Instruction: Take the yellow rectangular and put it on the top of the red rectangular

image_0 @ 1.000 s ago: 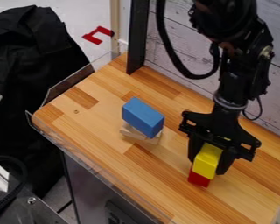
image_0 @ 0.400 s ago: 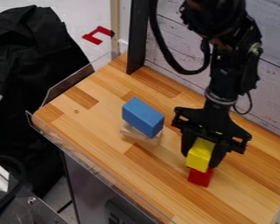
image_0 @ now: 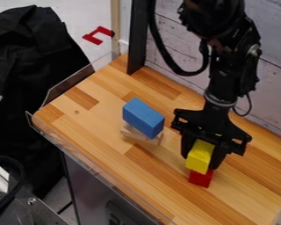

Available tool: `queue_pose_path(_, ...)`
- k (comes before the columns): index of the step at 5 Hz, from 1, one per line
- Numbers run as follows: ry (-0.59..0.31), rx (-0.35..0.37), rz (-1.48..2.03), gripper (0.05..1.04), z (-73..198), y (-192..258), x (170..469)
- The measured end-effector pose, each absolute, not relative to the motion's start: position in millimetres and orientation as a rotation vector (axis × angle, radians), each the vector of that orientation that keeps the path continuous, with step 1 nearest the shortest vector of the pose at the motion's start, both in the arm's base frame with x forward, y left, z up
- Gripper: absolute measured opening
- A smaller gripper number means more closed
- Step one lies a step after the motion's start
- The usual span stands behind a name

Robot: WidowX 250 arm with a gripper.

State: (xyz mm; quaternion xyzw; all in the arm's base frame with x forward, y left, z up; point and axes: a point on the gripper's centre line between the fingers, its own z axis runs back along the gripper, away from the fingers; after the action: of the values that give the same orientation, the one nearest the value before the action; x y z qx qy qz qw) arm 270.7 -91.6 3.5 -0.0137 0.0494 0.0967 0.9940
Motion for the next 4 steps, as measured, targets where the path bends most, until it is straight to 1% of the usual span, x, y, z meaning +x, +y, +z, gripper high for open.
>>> queue_pose_path(2,0.09,-0.02,0.188,0.588,7.8,-94.9,274.9)
queue_pose_path(3,0.105,-0.014,0.194,0.588,4.7,-95.0,272.9)
queue_pose_path(4,0.112,-0.019,0.207,0.64,4.0,-96.2,274.3)
